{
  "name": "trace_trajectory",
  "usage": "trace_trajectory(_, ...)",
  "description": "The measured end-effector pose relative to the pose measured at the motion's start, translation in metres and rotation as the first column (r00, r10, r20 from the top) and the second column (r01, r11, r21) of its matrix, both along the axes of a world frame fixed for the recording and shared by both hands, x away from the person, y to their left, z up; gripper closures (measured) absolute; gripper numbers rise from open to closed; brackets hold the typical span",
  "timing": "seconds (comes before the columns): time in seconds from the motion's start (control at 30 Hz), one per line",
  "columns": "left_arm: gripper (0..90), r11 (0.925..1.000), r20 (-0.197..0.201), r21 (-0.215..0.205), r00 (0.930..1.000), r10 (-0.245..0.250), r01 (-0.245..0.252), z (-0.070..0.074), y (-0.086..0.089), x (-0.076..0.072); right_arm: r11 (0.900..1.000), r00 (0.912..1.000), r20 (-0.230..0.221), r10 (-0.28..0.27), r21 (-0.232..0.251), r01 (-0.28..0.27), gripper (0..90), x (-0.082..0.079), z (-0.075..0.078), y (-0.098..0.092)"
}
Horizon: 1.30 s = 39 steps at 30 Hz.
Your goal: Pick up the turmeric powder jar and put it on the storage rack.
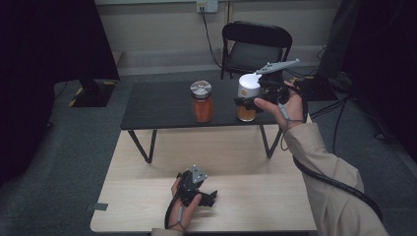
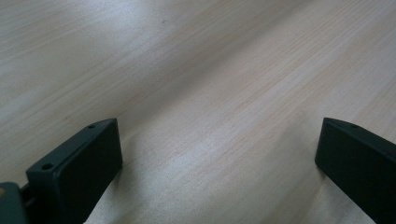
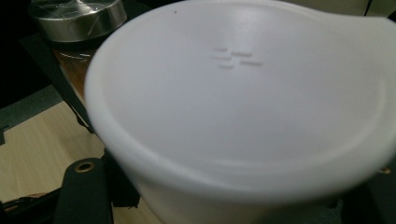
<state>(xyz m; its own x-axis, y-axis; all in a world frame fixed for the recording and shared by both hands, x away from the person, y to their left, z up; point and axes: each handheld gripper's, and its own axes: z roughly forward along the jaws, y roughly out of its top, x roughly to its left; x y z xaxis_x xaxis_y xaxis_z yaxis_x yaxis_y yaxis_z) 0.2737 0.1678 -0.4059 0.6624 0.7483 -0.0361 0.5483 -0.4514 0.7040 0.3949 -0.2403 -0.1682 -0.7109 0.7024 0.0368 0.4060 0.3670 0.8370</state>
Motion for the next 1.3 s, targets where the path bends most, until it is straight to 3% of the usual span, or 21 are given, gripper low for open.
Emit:
trace_trajectory(0.33,0.1,1.0000,0.000,0.000,1.0000,0.000,0.000,0.000,0.000,0.000,1.000,1.0000,0.002,-0.008,0.000,0.008,28.7,-0.002,-0.001,0.001)
trace_trajectory(0.87,0.1,1.0000,0.000,0.000,1.0000,0.001,-0.001,0.000,0.000,0.000,0.999,0.9998,0.006,-0.020,-0.035,0.020,9.5,-0.009,0.006,0.009)
trace_trajectory(1.3,0.1,1.0000,0.000,0.000,1.0000,0.001,-0.001,0.000,0.000,0.000,0.999,0.9990,0.020,-0.041,-0.020,0.042,4.3,-0.018,0.005,0.001)
